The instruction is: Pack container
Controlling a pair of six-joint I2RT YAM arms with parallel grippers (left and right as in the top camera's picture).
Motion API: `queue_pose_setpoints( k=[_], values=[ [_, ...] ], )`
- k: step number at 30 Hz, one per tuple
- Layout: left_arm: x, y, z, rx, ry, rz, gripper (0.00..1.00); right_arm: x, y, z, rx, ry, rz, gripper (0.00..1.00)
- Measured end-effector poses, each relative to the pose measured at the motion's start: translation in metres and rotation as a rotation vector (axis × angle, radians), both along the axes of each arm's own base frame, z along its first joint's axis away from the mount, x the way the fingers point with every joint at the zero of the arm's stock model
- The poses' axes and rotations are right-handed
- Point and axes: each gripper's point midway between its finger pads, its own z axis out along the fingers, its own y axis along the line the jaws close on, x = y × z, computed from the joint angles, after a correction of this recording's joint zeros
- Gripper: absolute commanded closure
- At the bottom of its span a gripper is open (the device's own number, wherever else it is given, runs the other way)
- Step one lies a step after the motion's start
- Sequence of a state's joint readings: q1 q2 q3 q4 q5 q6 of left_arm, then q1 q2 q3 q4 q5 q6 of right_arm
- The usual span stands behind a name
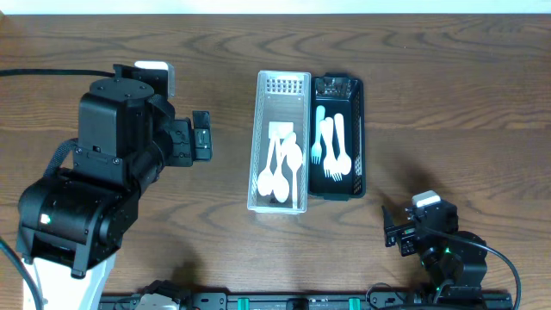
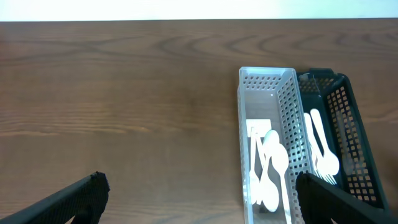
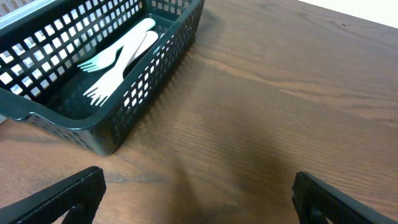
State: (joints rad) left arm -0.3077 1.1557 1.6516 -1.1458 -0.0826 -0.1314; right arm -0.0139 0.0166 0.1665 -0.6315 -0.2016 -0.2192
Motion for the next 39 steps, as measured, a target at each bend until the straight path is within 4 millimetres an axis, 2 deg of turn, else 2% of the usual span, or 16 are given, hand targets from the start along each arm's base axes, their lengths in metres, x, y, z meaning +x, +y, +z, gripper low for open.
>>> queue_pose_setpoints(
  k=[28, 32, 39],
  values=[
    [-0.001, 0.001, 0.001, 0.001, -0.005, 0.002, 0.02, 0.000, 0.000, 0.000, 0.000, 0.000, 0.000, 0.01],
    [-0.007, 0.018, 0.009, 0.002, -0.083, 0.060, 0.02, 0.000, 0.000, 0.000, 0.000, 0.000, 0.000, 0.01],
    [-0.036, 0.062, 0.025, -0.029, -0.329, 0.211, 0.02, 0.000, 0.000, 0.000, 0.000, -0.001, -0.001, 0.01]
  ],
)
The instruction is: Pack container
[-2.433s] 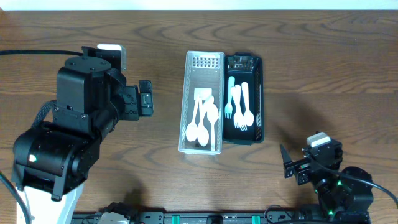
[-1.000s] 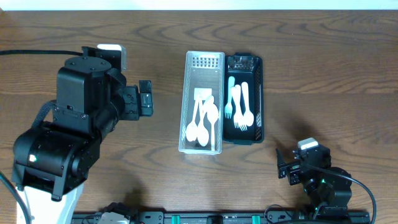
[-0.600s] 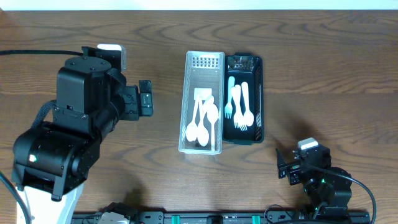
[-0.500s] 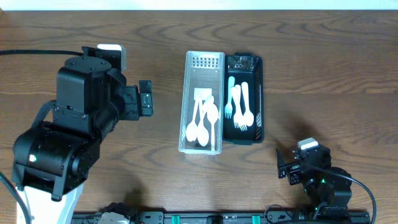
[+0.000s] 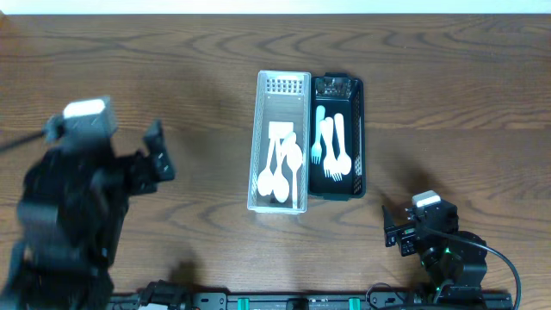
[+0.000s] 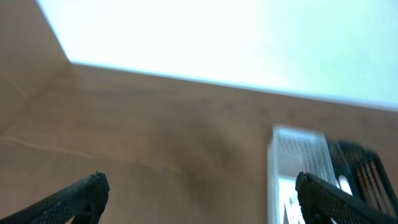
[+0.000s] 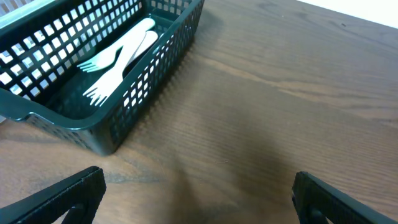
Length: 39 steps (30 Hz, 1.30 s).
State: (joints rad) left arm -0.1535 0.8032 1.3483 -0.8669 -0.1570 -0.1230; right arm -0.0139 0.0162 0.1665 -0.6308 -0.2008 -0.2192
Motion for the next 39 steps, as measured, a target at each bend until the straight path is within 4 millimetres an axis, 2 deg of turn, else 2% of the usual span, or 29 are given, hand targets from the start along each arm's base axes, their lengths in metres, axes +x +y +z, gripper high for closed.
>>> queue_pose_setpoints(
  k=[3, 12, 22, 30, 39],
  values=[
    [-0.009, 0.010, -0.009, -0.008, -0.081, 0.041, 0.02, 0.000, 0.000, 0.000, 0.000, 0.000, 0.000, 0.01],
    [-0.020, 0.016, -0.094, -0.013, -0.126, 0.060, 0.02, 0.000, 0.000, 0.000, 0.000, -0.001, 0.000, 0.01],
    [-0.020, 0.018, -0.170, -0.021, -0.193, 0.069, 0.02, 0.000, 0.000, 0.000, 0.000, -0.001, 0.000, 0.01],
    [-0.019, 0.018, -0.213, -0.019, -0.176, 0.069, 0.02, 0.000, 0.000, 0.000, 0.000, -0.001, 0.000, 0.01],
    [-0.017, 0.018, -0.244, -0.011, -0.113, 0.069, 0.02, 0.000, 0.000, 0.000, 0.000, -0.001, 0.000, 0.01]
  ],
)
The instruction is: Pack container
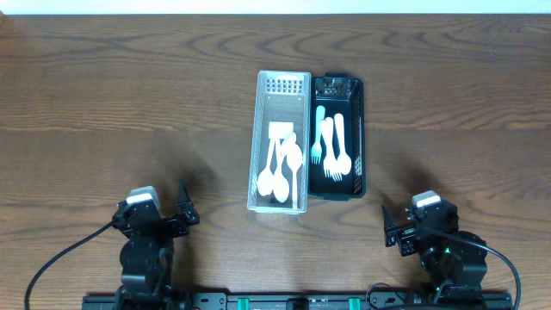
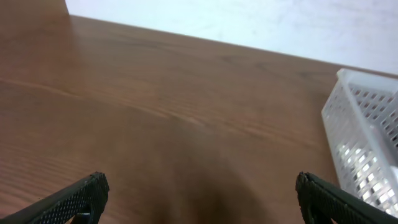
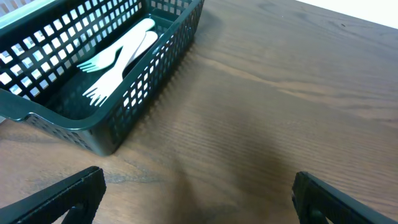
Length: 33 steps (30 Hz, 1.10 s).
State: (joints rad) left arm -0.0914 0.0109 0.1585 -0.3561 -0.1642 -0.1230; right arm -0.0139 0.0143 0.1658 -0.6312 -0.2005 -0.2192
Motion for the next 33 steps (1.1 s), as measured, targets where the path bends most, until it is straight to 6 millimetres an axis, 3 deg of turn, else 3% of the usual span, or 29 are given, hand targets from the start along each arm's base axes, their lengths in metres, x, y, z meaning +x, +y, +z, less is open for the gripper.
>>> queue_pose_setpoints(
  k=[3, 33],
  values=[
    [0.0006, -0.0001, -0.0127, 0.002, 0.026, 0.000, 0.02, 0.0000, 0.0000, 0.0000, 0.000, 0.000, 0.000, 0.01],
    [0.0021, -0.0002, -0.0105, 0.001, 0.012, 0.000, 0.02, 0.0000, 0.0000, 0.0003, 0.000, -0.002, 0.000, 0.01]
  ],
)
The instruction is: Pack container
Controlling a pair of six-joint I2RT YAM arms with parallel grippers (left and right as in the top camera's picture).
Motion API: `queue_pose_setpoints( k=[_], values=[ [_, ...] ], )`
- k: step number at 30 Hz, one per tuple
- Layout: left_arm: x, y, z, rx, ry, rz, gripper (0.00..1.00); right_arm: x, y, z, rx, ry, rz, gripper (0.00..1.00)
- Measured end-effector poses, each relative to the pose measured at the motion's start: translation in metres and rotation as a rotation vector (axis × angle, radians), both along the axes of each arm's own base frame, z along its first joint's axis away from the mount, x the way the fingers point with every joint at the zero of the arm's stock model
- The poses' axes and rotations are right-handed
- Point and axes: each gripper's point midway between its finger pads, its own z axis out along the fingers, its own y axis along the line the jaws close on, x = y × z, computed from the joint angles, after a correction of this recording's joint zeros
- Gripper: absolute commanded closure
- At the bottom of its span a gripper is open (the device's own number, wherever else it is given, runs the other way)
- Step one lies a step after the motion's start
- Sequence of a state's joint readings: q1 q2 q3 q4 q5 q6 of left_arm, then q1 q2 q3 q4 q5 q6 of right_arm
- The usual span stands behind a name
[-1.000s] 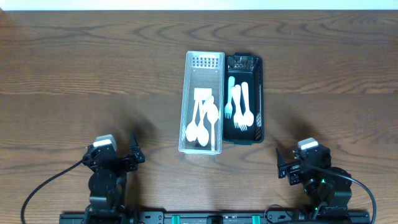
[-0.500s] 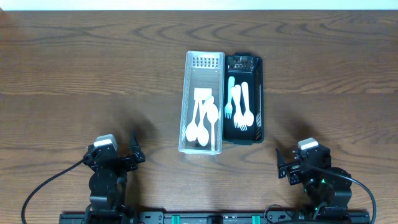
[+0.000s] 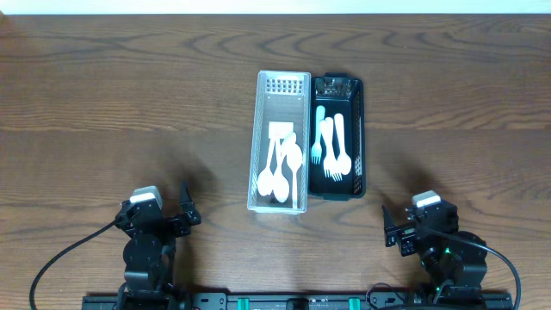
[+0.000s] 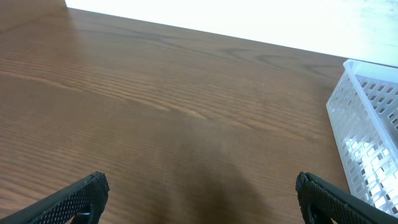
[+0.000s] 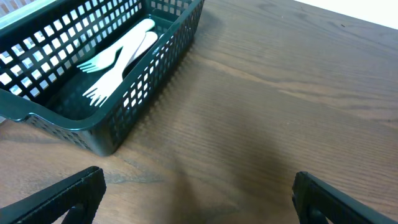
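A clear slotted basket (image 3: 281, 103) at the table's middle holds white spoons (image 3: 282, 168). Touching its right side, a black mesh basket (image 3: 337, 185) holds white forks (image 3: 331, 151). My left gripper (image 3: 185, 213) rests low at the front left, open and empty, far from both baskets. In the left wrist view only the clear basket's corner (image 4: 367, 137) shows. My right gripper (image 3: 387, 231) sits at the front right, open and empty, just in front of the black basket (image 5: 93, 127) with its forks (image 5: 115, 59).
The brown wooden table (image 3: 129, 112) carries nothing else. Both arm bases stand at the front edge, with a black cable (image 3: 60, 258) looping from the left one.
The left arm has shifted very slightly at its folded spot at the front left. The baskets, cutlery and right arm are unchanged.
My left arm was raised high over the table's left side, gripper open and pointing at the baskets. Then it was lower and farther left, blurred. After that it was folded down at the front left edge, where it stays. The right arm never moved.
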State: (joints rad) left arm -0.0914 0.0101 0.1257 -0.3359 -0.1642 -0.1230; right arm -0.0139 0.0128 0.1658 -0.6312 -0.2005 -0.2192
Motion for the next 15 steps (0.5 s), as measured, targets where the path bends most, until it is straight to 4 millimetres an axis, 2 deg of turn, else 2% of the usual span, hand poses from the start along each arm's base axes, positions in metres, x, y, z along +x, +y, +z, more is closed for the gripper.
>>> queue_pose_setpoints(
  k=[15],
  values=[
    [0.0000, 0.0000, 0.0000, 0.000, 0.000, 0.000, 0.02, 0.0000, 0.0000, 0.0000, 0.000, 0.000, 0.000, 0.01]
  ],
)
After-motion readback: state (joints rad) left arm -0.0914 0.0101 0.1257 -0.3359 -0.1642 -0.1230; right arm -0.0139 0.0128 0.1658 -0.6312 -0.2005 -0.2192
